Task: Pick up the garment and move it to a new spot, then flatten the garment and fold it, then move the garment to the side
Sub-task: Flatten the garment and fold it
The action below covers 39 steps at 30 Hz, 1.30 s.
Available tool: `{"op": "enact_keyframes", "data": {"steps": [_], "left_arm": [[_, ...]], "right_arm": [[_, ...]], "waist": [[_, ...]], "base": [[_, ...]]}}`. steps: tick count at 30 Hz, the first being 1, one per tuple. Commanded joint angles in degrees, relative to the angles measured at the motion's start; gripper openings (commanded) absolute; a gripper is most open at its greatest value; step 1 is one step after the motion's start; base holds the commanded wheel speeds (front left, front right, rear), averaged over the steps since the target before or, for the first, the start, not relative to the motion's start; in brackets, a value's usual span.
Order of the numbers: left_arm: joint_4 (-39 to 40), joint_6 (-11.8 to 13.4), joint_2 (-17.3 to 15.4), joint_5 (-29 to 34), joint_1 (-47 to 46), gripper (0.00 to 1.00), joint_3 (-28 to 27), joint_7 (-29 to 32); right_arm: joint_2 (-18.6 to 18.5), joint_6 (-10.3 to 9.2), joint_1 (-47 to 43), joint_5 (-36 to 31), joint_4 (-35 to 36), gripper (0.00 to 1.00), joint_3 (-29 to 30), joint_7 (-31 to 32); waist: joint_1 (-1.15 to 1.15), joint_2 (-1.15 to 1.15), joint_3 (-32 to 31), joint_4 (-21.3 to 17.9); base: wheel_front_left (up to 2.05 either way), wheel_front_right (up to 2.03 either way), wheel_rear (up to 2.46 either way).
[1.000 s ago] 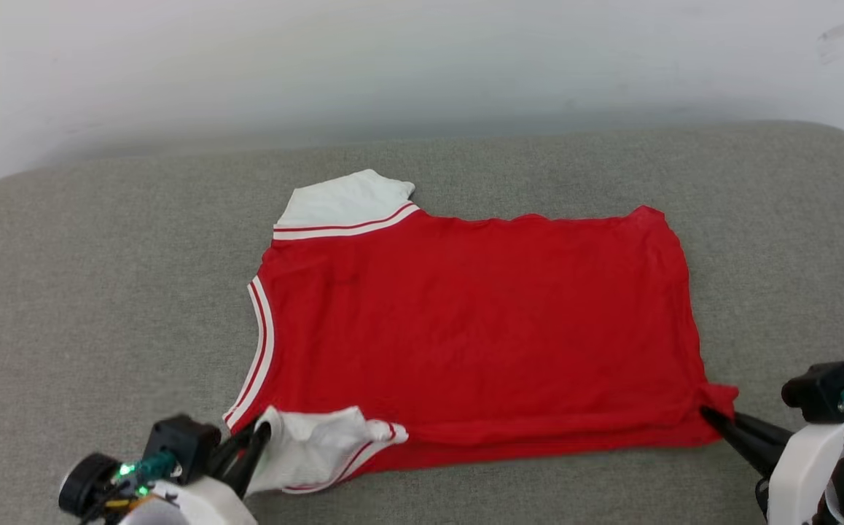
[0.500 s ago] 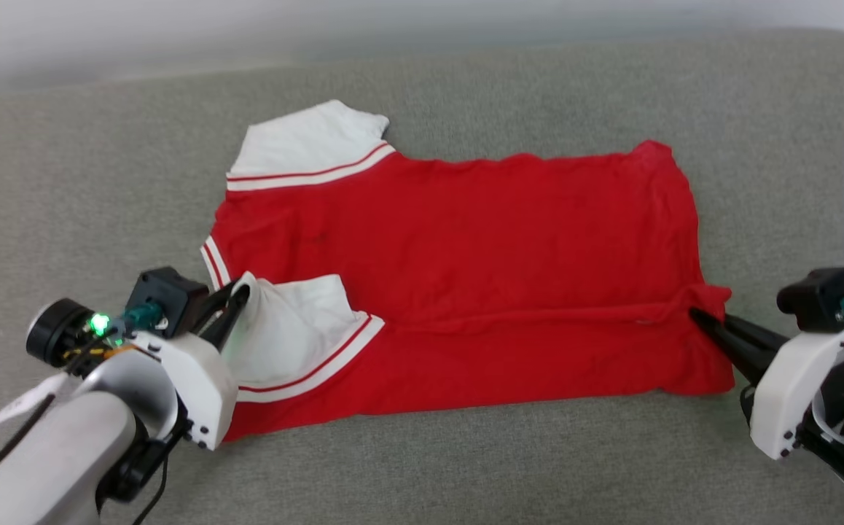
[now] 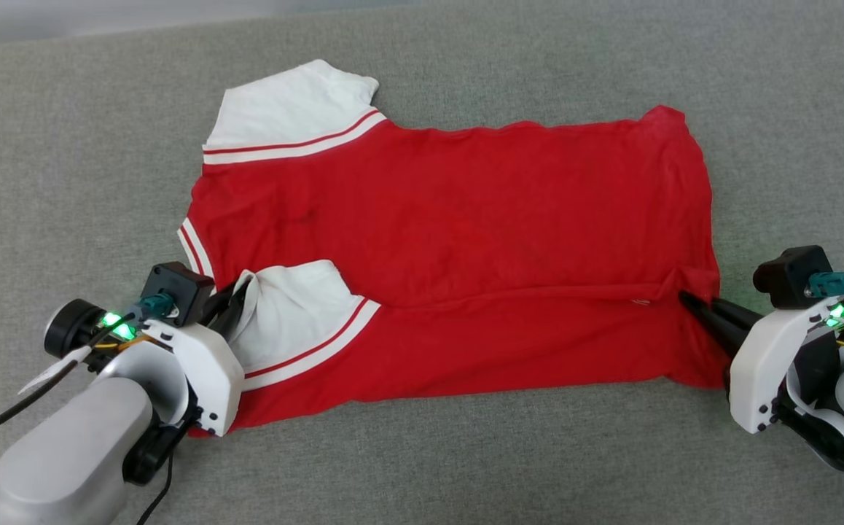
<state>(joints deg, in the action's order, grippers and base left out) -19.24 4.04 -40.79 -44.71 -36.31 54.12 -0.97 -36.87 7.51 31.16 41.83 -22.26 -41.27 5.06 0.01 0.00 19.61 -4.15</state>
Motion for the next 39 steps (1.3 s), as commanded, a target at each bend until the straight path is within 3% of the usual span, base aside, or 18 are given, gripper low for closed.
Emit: {"op": "enact_keyframes", "data": {"steps": [1, 2, 3, 4, 8, 12, 21, 28, 32, 39], "left_arm": [[-0.59, -0.32, 0.50, -0.30, -0.10, 0.31, 0.44, -0.08], [-1.11, -0.45, 0.67, 0.03, -0.33, 1.00, 0.56, -0.29], [-1.58, -0.44, 0.84, 0.08, -0.57, 1.00, 0.54, -0.56], [-1.85, -0.54, 0.84, 0.15, -0.71, 1.00, 0.54, -0.59], [-1.42, -1.08, -0.18, 0.19, -1.97, 1.00, 0.11, -0.30], [1.57, -1.56, -2.28, -1.17, -3.30, 1.00, -0.20, 3.82], [9.81, -4.68, -8.29, -8.79, -8.29, 1.00, 0.84, 25.70], [12.80, -5.19, -10.09, -15.20, -10.06, 1.00, 3.16, 41.83], [11.83, -4.89, -9.66, -16.95, -8.96, 1.00, 4.58, 46.02], [6.39, -4.88, -8.51, -18.67, -5.91, 1.00, 6.33, 47.31]], "right_arm": [[0.46, -0.04, 0.36, 0.30, -0.27, 0.02, -0.28, -0.32], [0.46, -0.04, 0.51, 0.47, -0.49, 0.31, -0.43, -0.66], [0.40, -0.04, 0.58, 0.49, -0.52, 0.83, -0.65, -0.98], [0.33, -0.04, 0.59, 0.63, -0.23, 1.00, -0.86, -1.31], [-0.53, -0.04, -0.35, 1.22, 1.43, 1.00, -0.84, -2.46], [-1.30, -0.04, -1.90, 1.50, 3.24, 1.00, -0.14, -2.31], [-1.59, -0.04, -3.78, 0.34, 6.96, 1.00, 2.09, -0.23], [-0.57, -0.04, -4.25, -0.54, 8.96, 1.00, 3.28, 1.51], [0.08, -0.04, -3.85, -0.57, 9.46, 1.00, 3.39, 2.44], [0.95, -0.04, -2.48, -0.75, 9.41, 1.00, 3.42, 2.93]], "waist": [[-0.01, 0.00, -0.64, 0.12], [-0.01, 0.00, -1.20, 0.23], [-0.01, 0.00, -1.83, 0.35], [-0.01, 0.00, -2.51, 0.45], [-0.01, 0.00, -5.34, 0.95], [-0.01, 0.00, -7.46, 1.50], [-0.01, 0.00, -8.53, 1.86], [-0.01, 0.00, -7.53, 1.17], [-0.01, 0.00, -6.51, 0.31], [-0.01, 0.00, -4.70, -1.20]], "base": [[0.00, 0.00, 0.00], [0.00, 0.00, 0.00], [0.00, 0.00, 0.00], [0.00, 0.00, 0.00], [0.00, 0.00, 0.00], [0.00, 0.00, 0.00], [0.00, 0.00, 0.00], [0.00, 0.00, 0.00], [0.00, 0.00, 0.00], [0.00, 0.00, 0.00]]}}
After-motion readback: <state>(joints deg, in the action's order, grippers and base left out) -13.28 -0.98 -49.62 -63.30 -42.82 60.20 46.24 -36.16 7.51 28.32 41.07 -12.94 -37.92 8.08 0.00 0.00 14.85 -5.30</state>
